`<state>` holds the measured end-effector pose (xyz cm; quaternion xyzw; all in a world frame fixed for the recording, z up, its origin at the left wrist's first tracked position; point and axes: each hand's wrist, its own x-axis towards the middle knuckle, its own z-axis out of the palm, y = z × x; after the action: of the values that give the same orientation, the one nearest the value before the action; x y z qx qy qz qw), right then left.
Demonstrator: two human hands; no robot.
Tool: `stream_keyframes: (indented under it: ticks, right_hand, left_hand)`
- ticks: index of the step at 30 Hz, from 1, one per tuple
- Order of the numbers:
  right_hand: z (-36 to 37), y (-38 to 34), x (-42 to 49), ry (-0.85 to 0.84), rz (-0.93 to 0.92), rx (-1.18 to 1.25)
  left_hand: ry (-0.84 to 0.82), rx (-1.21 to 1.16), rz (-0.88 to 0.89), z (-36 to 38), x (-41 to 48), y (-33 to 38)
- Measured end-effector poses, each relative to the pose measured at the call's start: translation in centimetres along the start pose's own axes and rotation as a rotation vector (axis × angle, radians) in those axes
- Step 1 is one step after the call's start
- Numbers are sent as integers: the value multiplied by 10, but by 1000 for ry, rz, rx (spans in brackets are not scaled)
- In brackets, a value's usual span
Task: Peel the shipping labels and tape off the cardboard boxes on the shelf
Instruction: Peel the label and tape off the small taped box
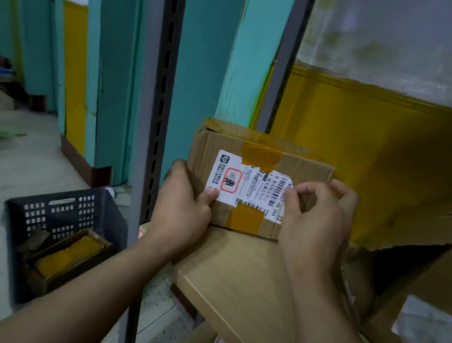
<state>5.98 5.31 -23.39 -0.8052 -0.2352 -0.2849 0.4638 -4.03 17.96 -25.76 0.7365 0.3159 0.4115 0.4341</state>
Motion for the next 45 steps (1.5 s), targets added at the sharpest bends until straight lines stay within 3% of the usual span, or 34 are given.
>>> stream_keyframes:
  ticks: [9, 15, 45]
  right_hand:
    - [7, -3, -2, 211, -153, -73]
    - [9, -1, -2, 151, -223, -30]
    - [3, -6, -8, -26, -40, 44]
  left_hand:
    - [-3, -8, -5, 1, 2, -4]
    - [4, 2, -18, 1, 2, -2]
    - [14, 65, -24, 3, 0, 2]
